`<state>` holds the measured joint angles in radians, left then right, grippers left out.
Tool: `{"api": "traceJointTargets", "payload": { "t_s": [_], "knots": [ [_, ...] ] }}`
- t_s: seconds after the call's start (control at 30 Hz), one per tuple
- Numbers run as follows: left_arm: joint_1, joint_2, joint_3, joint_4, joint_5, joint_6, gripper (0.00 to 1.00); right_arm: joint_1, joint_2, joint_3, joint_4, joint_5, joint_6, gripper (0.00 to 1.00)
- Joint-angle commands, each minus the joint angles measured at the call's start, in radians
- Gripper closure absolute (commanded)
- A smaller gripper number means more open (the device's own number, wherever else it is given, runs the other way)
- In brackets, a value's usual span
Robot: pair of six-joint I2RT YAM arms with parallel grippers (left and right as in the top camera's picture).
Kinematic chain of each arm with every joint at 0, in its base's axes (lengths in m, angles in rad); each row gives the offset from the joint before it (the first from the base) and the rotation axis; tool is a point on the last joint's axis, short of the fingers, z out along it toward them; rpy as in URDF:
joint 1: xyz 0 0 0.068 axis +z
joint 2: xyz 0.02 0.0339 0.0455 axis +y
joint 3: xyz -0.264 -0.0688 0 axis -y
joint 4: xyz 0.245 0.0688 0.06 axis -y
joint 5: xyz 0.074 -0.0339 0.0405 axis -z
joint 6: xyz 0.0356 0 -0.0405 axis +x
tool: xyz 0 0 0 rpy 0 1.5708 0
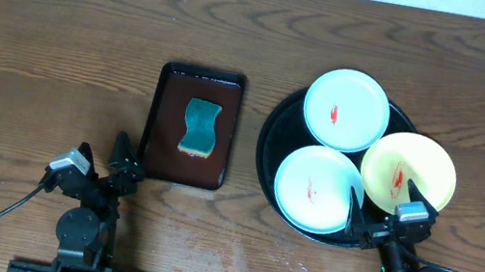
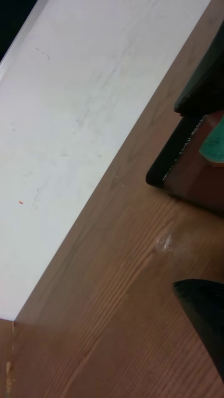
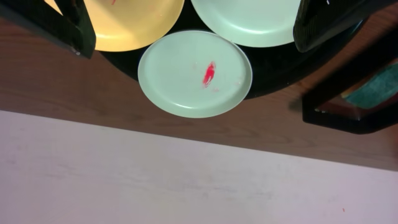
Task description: Clean dirty plates on tray and stack at the side
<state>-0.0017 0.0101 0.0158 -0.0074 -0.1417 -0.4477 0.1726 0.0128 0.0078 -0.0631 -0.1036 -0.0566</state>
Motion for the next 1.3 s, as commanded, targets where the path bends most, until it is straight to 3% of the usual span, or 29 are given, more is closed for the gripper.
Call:
{"api": "traceJointTargets", "payload": {
  "t_s": [0.0, 0.7, 0.93, 1.03, 1.27],
  "knots": [
    [0.003, -0.004, -0.012, -0.048, -0.028, 0.002, 0.17, -0.008, 0.001, -0.002, -0.002, 0.002, -0.008, 0.01],
    [0.003, -0.004, -0.012, -0.024, -0.027, -0.003, 0.16, -0.008, 0.001, -0.002, 0.017, 0.002, -0.013, 0.01],
    [0.003, -0.004, -0.012, -0.026, -0.007, -0.116, 0.17, -0.008, 0.001, -0.002, 0.002, -0.002, -0.012, 0.01],
    [0.003, -0.004, -0.012, -0.021, 0.003, -0.184, 0.16, -0.008, 0.001, -0.002, 0.084, -0.051, 0.024, 0.01],
    [0.002, -0.004, 0.031, 0.070, 0.106, -0.179, 0.16, -0.008, 0.004, 0.063, 0.120, -0.132, 0.078, 0.01]
  ]
}}
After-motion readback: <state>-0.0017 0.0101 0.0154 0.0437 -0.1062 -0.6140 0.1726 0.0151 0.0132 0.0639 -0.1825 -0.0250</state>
